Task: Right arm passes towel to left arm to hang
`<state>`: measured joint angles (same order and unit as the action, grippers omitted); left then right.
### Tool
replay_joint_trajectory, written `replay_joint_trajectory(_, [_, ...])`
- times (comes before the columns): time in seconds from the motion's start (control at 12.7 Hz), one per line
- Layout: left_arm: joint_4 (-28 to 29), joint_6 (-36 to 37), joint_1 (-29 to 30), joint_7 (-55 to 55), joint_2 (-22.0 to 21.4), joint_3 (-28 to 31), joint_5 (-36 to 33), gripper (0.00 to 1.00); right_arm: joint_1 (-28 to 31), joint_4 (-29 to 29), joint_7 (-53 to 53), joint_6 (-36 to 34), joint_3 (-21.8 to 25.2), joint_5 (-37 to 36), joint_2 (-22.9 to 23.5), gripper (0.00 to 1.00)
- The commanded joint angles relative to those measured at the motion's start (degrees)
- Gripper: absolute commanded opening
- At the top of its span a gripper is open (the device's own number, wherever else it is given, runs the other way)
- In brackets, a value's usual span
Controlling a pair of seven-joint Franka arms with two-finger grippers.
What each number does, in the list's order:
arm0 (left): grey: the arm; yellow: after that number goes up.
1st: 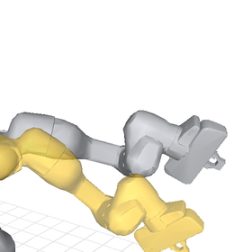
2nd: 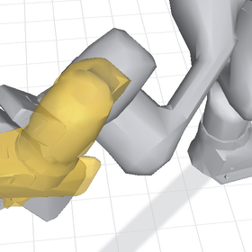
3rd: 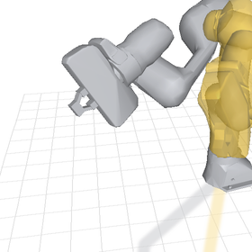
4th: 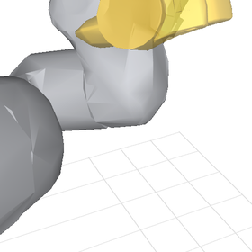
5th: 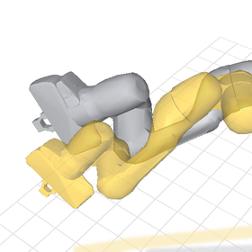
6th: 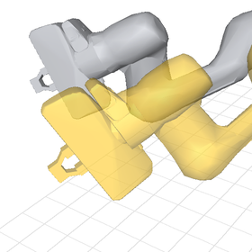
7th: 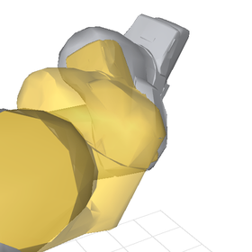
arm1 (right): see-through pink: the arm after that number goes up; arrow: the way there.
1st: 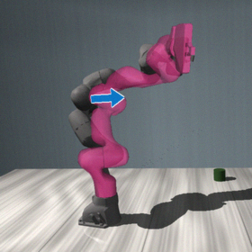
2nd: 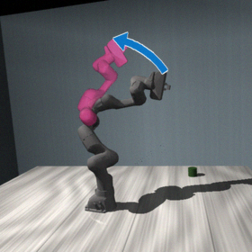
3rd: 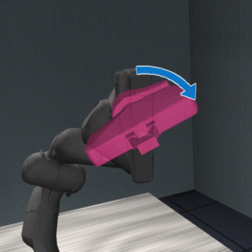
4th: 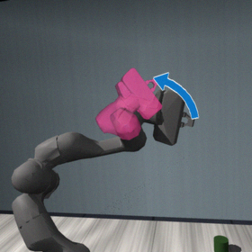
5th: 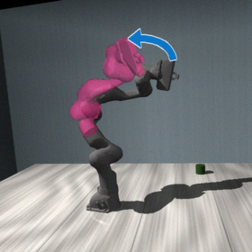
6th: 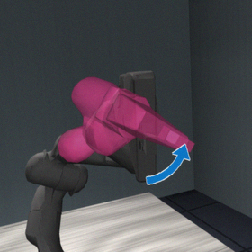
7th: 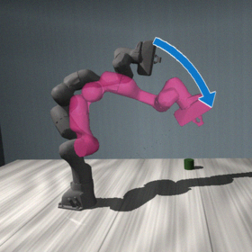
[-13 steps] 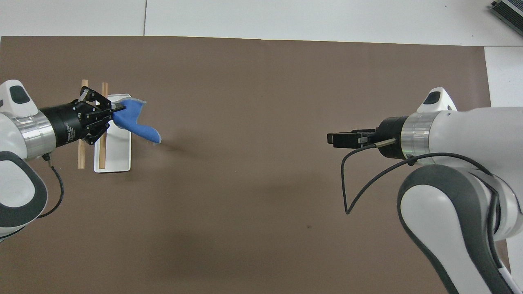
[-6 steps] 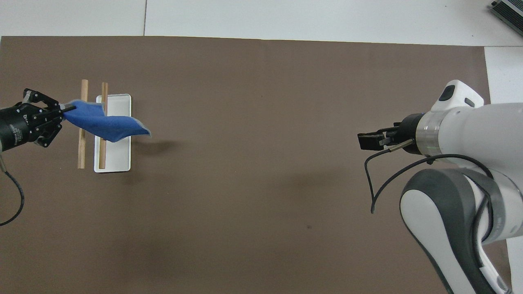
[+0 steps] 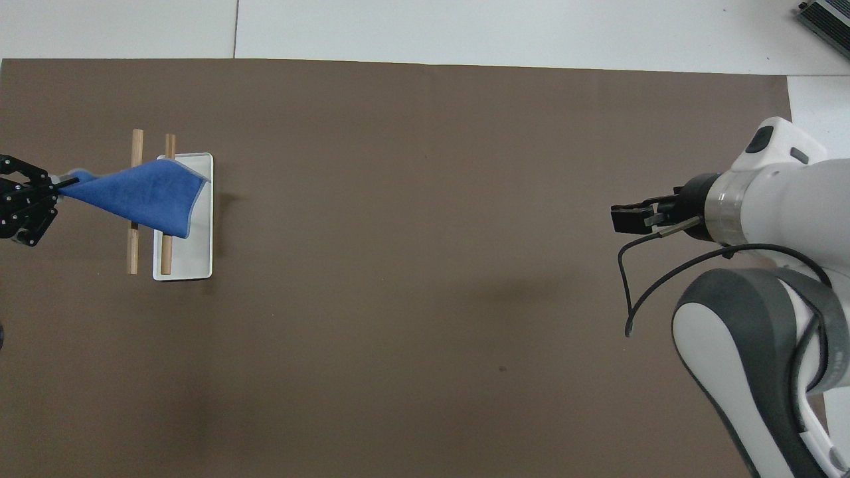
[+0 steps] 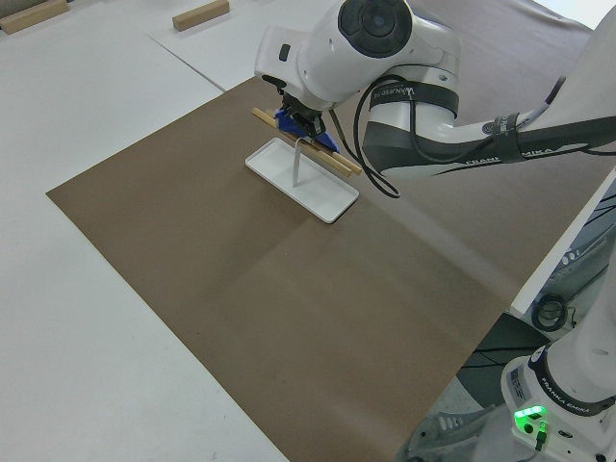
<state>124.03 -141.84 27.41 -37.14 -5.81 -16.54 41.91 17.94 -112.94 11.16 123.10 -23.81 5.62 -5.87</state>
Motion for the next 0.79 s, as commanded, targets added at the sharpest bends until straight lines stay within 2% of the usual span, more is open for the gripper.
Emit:
replay_joint_trajectory(0.0, [-1.42, 0.16, 0.98, 0.49, 0.53, -0.69, 0.8, 0.0, 0.52, 2.19, -6.65, -3.12, -0.45, -3.85, -0.11, 1.0])
replay_joint_trajectory(0.32, [-2.56, 0.33, 2.12, 0.49, 1.15, -0.69, 1.07, 0.0, 0.52, 5.27, -12.99, -7.87, -0.54, -6.41, 0.16, 1.0])
replay_joint_trajectory(0.71, [-3.88, 0.25, 2.04, 0.84, 1.94, -0.69, 1.16, 0.0, 0.78, 7.65, -13.09, -10.69, -0.36, -6.32, 0.24, 1.0])
